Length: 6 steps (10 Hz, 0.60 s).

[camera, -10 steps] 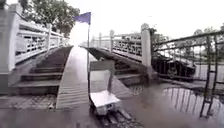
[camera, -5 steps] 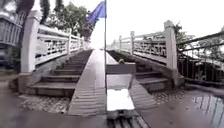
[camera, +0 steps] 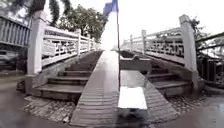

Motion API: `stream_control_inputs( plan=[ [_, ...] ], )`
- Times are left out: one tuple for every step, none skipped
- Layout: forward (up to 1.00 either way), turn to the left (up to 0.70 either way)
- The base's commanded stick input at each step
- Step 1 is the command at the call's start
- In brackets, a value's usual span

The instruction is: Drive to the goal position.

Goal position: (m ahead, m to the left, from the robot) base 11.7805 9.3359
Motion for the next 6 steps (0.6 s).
stream_control_inputs(
  plan=[
    [0.45,0.03],
    [0.45,0.03],
    [0.45,0.03],
    [0.45,0.03],
    [0.45,0.03],
    [0.45,-0.14]
  ],
)
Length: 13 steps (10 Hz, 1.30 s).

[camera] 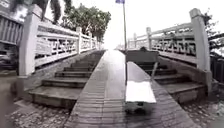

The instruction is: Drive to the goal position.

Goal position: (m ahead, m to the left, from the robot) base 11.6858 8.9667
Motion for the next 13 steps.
stream_control_inputs(
  plan=[
    [0.45,-0.27],
    [0.45,-0.14],
    [0.45,-0.02],
    [0.45,0.03],
    [0.45,0.03],
    [0.45,0.03],
    [0.45,0.03],
    [0.45,0.03],
    [0.45,0.03],
    [0.62,0.02],
    [0.69,0.01],
    [0.69,0.01],
    [0.69,0.01]
  ],
)
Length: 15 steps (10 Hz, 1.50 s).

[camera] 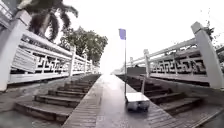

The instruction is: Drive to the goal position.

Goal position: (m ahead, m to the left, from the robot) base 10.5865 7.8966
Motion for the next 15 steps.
stream_control_inputs(
  plan=[
    [0.69,0.01],
    [0.69,0.01],
    [0.69,0.01],
    [0.69,0.01],
    [0.69,0.01],
    [0.69,0.01],
    [0.69,0.01],
    [0.69,0.01],
    [0.55,0.02],
    [0.45,0.03],
    [0.17,0.02],
    [0.06,0.03],
    [0.37,0.03],
    [0.45,0.03],
    [0.45,0.03]
  ],
)
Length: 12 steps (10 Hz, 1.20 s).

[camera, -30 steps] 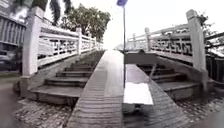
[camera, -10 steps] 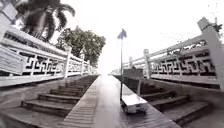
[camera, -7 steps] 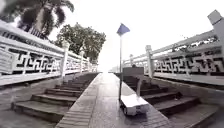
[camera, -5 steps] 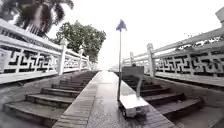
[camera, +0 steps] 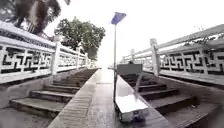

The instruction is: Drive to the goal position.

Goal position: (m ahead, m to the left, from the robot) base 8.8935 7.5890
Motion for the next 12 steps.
stream_control_inputs(
  plan=[
    [0.45,0.03],
    [0.45,0.03],
    [0.45,0.03],
    [0.45,0.03],
    [0.45,0.03],
    [0.45,0.03],
    [0.45,0.03],
    [0.45,0.03],
    [0.45,0.03],
    [0.47,0.03],
    [0.69,0.01],
    [0.69,0.01]
  ],
)
